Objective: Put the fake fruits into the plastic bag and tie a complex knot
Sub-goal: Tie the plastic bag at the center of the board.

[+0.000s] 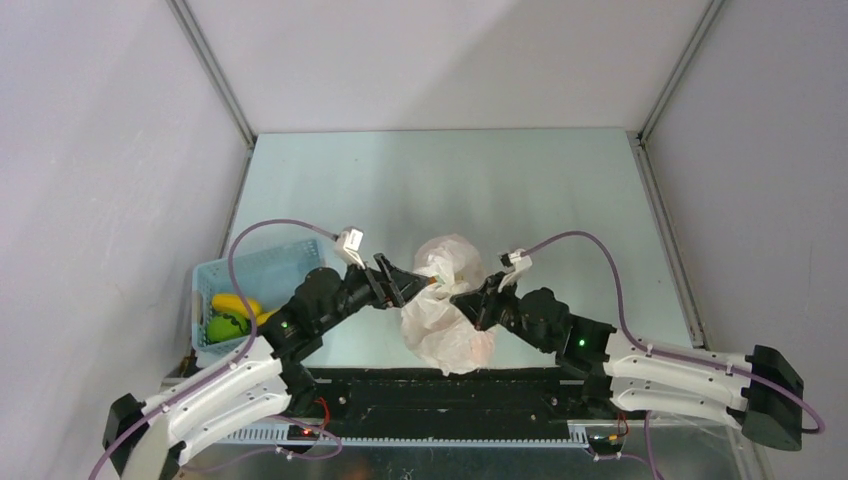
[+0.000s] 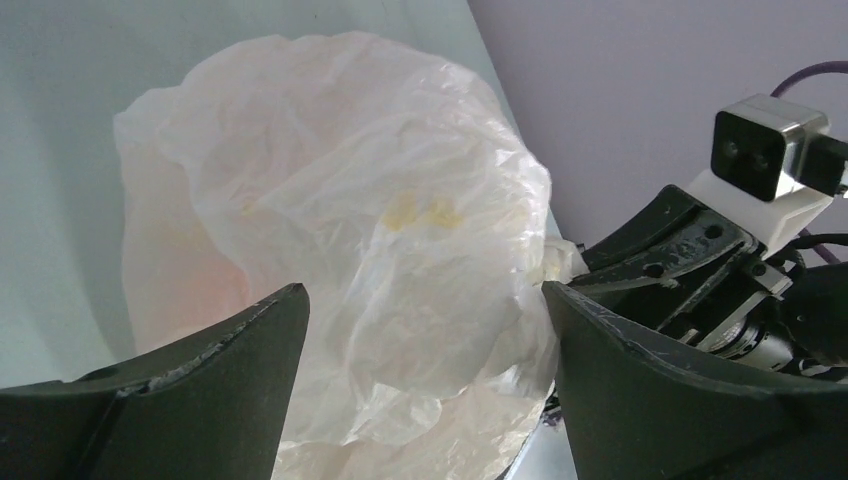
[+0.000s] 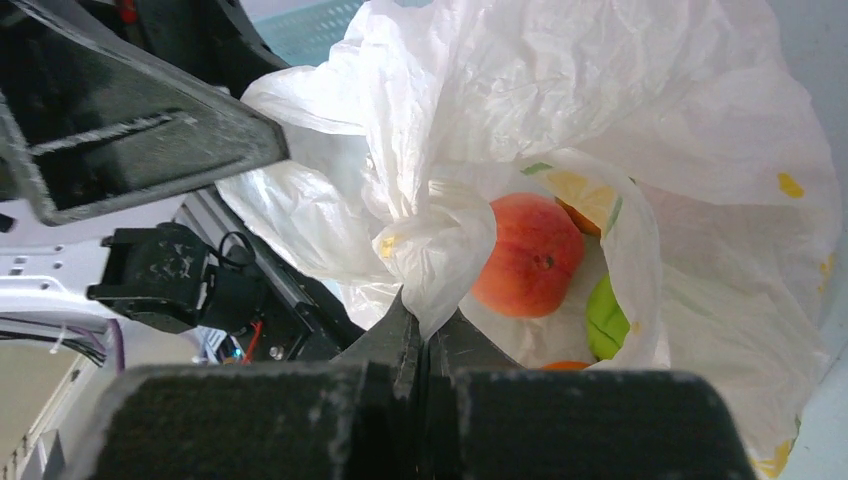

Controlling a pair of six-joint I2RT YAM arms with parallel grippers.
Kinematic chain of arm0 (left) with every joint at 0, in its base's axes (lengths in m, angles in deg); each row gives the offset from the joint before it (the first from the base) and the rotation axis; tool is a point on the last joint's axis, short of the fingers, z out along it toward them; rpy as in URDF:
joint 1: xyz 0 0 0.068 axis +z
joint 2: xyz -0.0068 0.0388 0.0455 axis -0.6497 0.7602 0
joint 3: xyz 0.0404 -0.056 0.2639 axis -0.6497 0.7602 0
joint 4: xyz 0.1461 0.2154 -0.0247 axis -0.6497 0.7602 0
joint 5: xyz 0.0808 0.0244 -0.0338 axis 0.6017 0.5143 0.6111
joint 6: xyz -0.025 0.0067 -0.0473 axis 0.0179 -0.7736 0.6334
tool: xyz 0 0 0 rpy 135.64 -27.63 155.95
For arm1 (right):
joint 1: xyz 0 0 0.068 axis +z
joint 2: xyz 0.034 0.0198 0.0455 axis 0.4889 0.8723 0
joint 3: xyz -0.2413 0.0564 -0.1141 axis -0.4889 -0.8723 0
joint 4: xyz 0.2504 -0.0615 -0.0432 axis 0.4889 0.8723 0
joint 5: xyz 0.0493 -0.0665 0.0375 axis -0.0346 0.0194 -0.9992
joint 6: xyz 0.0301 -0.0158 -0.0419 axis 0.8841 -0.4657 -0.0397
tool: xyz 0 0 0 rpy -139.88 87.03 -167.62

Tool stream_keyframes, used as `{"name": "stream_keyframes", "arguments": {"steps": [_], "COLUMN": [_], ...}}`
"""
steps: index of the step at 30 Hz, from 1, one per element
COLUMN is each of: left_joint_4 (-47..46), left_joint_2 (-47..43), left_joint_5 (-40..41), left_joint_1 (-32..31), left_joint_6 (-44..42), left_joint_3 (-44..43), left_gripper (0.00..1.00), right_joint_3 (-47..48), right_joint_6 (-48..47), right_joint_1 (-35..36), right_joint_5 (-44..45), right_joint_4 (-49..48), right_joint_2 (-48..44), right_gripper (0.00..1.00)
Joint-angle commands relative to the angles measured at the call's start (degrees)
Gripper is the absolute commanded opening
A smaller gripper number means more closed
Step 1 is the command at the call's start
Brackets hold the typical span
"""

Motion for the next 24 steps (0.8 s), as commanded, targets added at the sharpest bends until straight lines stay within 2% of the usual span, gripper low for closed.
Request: {"name": "stream_keyframes", "arguments": {"steps": [1, 7, 14, 19, 24], "left_joint_4": [-5.93, -3.28, -6.87, -8.17, -5.6], "left_joint_2": [1.98, 3.65, 8.97, 13.65, 8.37], "left_joint_5": [3.56, 9.8, 11.34, 12.78, 15.86], "left_joint_1": [-2.27, -7.07, -11.46, -13.14, -13.47], "left_joint_6": [2.41, 1.95, -0.91, -3.14, -7.51], "left_joint_3": [2.83, 4.64, 6.51, 5.88, 4.08], "left_gripper": [0.9, 0.84, 0.87, 0.9, 0.93], "right_joint_3": [-3.52, -7.25, -13.24, -16.58, -19.06], "right_joint_6": [-0.68, 0.36, 0.97, 2.58, 4.44], "right_joint_1": [0.46, 0.47, 0.26, -2.0, -3.83], "right_joint_5": [0.17, -0.49, -1.3, -5.67, -8.23], "right_joint_4": [-10.65, -15.95, -24.55, -31.43, -33.78], "right_joint_2": [-3.11, -5.78, -8.96, -9.55, -10.33], "right_gripper": [0.0, 0.0, 0.0, 0.0, 0.0]}}
